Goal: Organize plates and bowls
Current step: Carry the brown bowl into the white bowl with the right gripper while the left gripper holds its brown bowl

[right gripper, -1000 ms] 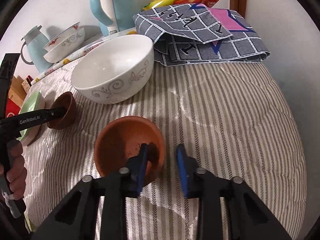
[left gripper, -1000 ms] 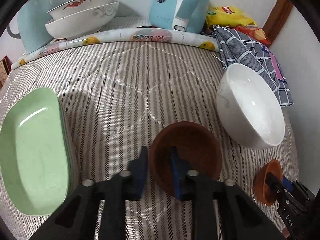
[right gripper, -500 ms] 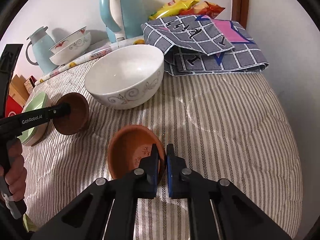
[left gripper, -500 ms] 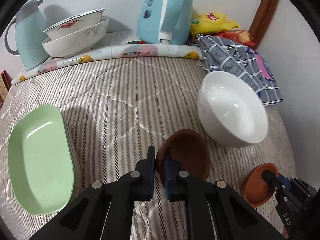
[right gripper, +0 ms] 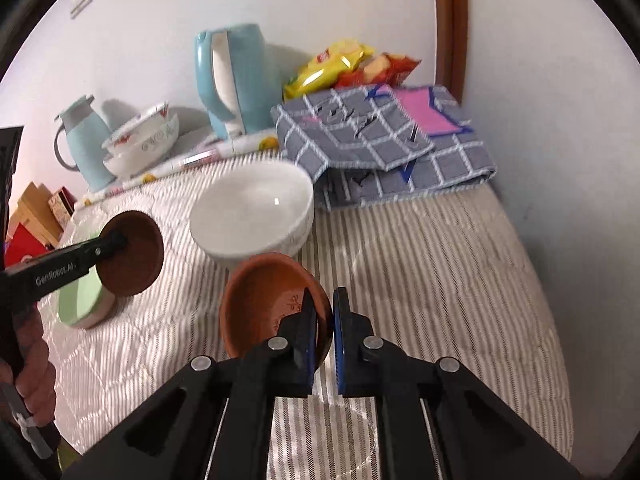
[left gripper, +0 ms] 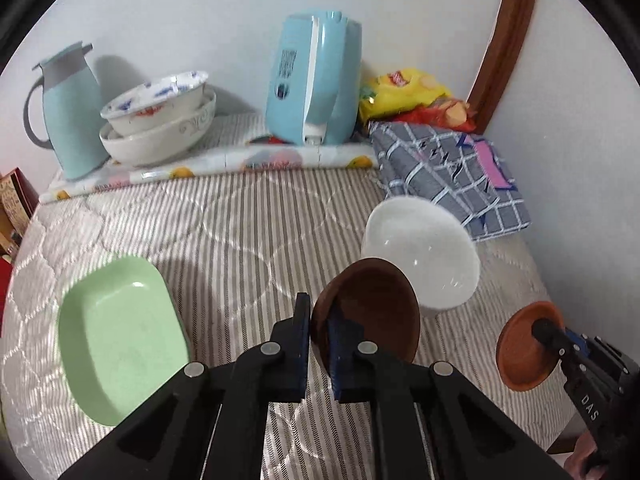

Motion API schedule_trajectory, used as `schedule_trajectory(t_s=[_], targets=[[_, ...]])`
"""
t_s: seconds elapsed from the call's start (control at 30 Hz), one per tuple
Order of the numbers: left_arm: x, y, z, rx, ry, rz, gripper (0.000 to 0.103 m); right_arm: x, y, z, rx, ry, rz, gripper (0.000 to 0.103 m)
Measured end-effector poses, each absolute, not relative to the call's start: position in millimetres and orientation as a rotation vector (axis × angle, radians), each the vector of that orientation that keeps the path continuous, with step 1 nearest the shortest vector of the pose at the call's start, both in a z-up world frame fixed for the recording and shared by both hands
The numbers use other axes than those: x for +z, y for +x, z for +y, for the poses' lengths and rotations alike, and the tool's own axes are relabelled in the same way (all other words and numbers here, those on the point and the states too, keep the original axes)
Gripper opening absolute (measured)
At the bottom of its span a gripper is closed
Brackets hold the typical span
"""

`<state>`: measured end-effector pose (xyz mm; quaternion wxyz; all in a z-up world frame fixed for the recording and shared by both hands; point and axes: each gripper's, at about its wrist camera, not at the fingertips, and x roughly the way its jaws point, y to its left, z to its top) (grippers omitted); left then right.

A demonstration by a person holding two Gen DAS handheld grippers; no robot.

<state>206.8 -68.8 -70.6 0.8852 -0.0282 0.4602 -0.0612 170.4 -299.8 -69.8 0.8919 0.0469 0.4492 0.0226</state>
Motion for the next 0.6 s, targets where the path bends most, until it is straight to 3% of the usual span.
schedule_trajectory(t_s=[0.6], targets=[[-46.3, 212.0, -53.9, -0.106, -0.037, 0.923, 0.008, -32.5, 197.0, -277.9, 0.065, 0.07, 0.854, 0.008]])
